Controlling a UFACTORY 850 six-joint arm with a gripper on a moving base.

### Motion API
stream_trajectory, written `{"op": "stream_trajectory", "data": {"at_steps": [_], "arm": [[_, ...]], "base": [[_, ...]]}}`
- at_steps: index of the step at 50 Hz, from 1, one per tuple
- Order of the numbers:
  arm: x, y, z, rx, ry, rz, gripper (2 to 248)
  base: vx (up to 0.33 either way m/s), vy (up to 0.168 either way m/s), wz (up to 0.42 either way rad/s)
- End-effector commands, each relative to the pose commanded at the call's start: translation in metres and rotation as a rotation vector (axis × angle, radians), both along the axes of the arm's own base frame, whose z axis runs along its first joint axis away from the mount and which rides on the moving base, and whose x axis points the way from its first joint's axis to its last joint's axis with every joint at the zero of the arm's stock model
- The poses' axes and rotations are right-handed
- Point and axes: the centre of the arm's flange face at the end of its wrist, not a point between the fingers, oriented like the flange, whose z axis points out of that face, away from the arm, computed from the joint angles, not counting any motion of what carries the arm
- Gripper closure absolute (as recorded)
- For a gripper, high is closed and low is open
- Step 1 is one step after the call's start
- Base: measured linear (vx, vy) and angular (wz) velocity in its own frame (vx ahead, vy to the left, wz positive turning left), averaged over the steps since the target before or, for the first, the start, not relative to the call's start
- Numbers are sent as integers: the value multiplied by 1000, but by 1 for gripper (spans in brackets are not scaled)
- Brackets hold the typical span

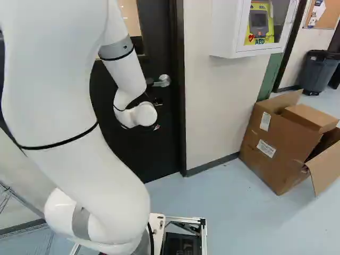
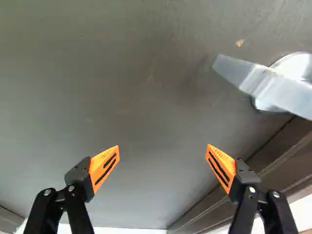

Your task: Open the door and move inside

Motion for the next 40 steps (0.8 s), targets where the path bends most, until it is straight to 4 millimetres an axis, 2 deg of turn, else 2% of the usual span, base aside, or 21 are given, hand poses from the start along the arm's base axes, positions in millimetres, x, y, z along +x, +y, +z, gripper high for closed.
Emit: {"op": "stream_trajectory", "data": {"at_steps": [25, 40], "arm": [[0, 0, -25, 1, 59, 0, 3], [-16, -1, -20, 1, 53, -4, 3]], "base": [[0, 0, 0], [0, 0, 0]]}}
